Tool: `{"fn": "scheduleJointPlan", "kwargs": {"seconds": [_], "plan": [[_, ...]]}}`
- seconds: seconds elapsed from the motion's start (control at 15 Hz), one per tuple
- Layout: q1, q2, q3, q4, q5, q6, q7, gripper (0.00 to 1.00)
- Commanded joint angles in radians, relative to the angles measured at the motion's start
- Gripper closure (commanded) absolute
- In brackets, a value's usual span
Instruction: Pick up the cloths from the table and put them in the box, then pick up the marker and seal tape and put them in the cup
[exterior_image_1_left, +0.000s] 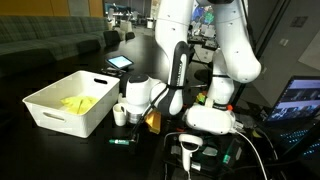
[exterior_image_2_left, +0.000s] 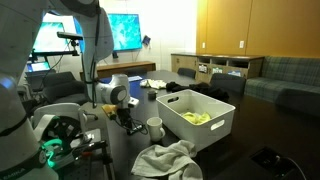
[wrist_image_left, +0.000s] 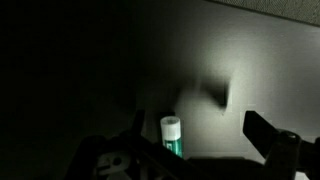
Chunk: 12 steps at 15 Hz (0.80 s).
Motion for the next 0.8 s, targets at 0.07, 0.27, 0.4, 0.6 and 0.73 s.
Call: {"fn": "scheduleJointPlan", "kwargs": {"seconds": [0.07,0.27,0.4,0.6,0.73], "plan": [[0.014,0.026,-0.034,0.042,-0.027,0.017,-0.019,0.00],[0.003,0.037,-0.032,0.062,-0.031,0.011,-0.037,0.00],[0.050,0.037,-0.059,0.066,0.100,0.013,-0.149,0.00],[0.074,0.037,-0.077,0.067,0.176,0.012,-0.228,0.10],[0.076,0.037,-0.078,0.065,0.206,0.012,-0.263,0.22]]}}
